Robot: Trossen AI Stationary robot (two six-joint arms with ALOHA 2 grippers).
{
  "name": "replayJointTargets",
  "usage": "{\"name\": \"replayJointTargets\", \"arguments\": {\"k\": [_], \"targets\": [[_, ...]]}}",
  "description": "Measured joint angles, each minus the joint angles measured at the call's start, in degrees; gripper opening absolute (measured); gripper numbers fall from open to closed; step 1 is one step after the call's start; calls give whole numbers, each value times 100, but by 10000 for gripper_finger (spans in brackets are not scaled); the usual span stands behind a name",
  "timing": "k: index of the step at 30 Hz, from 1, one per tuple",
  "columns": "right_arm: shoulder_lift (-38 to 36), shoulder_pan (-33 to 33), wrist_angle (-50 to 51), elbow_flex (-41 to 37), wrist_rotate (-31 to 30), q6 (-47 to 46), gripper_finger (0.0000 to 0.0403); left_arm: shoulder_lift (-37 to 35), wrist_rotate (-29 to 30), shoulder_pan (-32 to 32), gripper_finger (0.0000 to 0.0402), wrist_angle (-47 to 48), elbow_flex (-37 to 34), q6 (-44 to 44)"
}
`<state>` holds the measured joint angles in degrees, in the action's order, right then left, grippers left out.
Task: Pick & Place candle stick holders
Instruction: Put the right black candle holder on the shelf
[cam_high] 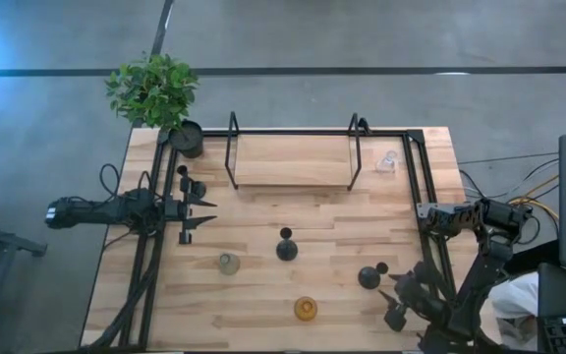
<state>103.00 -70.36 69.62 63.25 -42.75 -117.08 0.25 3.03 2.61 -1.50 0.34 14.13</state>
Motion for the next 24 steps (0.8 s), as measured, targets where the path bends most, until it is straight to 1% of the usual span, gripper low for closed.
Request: {"name": "replayJointTargets", "arguments": {"k": [3, 6, 12, 16, 24], "targets": [[0, 41, -174, -120, -153, 2, 255, 0, -2, 2, 143, 0, 0, 0], [0, 108, -295, -220, -272, 27, 250, 0, -1, 2, 143, 0, 0, -1], [-2, 299, -293, -357, -515, 113, 226, 0, 0, 2, 143, 0, 0, 0], [-2, 408, -293, -425, -548, 118, 212, 0, -1, 2, 143, 0, 0, 0], [-2, 444, -252, -300, -873, 340, 174, 0, -1, 7, 143, 1, 0, 0]]}}
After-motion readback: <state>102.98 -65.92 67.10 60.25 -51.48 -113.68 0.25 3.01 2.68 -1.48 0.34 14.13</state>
